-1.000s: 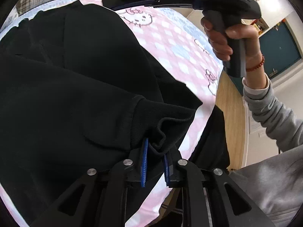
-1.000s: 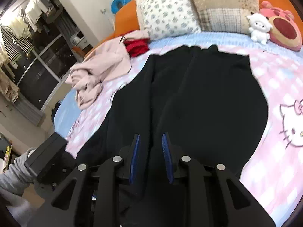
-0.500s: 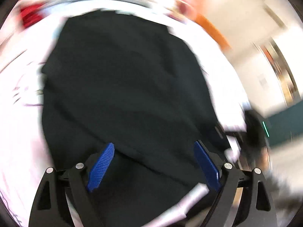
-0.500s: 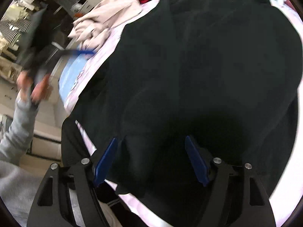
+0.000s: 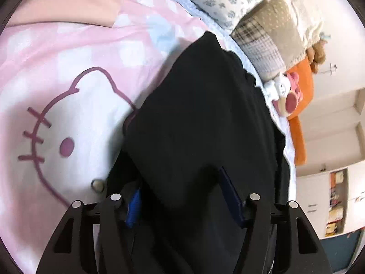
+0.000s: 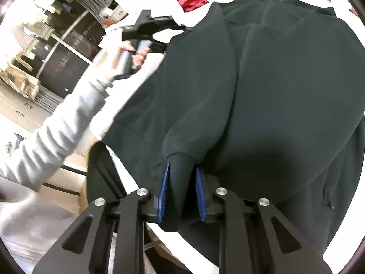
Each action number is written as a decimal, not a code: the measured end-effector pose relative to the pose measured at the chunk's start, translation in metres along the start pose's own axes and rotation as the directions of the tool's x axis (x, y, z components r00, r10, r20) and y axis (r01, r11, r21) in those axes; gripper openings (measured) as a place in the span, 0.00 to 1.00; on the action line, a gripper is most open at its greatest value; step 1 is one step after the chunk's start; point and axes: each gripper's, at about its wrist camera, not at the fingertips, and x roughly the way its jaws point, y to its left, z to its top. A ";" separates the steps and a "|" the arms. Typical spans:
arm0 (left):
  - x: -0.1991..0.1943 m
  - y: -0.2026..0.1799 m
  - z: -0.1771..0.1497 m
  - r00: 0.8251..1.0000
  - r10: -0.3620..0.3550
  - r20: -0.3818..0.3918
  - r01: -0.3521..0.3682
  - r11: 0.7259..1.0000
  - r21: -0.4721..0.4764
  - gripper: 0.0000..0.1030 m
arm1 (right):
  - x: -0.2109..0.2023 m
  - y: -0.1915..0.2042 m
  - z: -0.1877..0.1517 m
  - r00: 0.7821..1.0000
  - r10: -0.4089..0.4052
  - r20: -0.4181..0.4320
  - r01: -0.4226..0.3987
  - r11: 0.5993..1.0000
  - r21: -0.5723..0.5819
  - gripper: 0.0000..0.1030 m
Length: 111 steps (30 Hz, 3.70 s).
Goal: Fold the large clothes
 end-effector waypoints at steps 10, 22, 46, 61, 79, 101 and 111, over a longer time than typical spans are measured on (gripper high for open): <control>-0.021 0.010 0.047 0.994 -0.078 0.074 0.080 0.996 -0.032 0.10 | -0.025 0.028 0.006 0.970 0.205 0.128 -0.206 0.979 -0.004 0.06; -0.008 0.034 0.040 1.000 -0.012 0.012 0.012 1.000 0.012 0.51 | -0.001 -0.026 -0.042 0.902 0.343 0.264 -0.398 0.896 0.197 0.05; -0.048 0.019 -0.091 0.996 -0.020 -0.088 0.027 0.996 0.081 0.76 | 0.037 0.003 -0.010 0.989 -0.132 0.065 0.132 0.991 0.005 0.18; -0.106 0.039 -0.147 0.988 0.064 -0.137 -0.033 0.974 0.223 0.76 | 0.023 0.009 0.004 0.969 -0.225 0.105 0.225 0.974 0.008 0.49; -0.165 0.105 -0.134 0.996 0.046 -0.081 -0.037 0.993 0.115 0.82 | 0.238 0.194 0.039 0.931 -0.306 0.199 0.365 0.781 -0.507 0.71; -0.077 0.044 0.004 0.997 0.072 0.017 -0.073 0.997 0.023 0.82 | 0.216 0.140 0.034 0.975 -0.096 0.201 0.159 0.932 -0.326 0.12; -0.024 0.030 0.031 0.969 0.245 -0.009 -0.242 0.963 0.120 0.69 | 0.152 0.122 0.030 0.947 0.097 0.308 -0.015 0.966 -0.258 0.12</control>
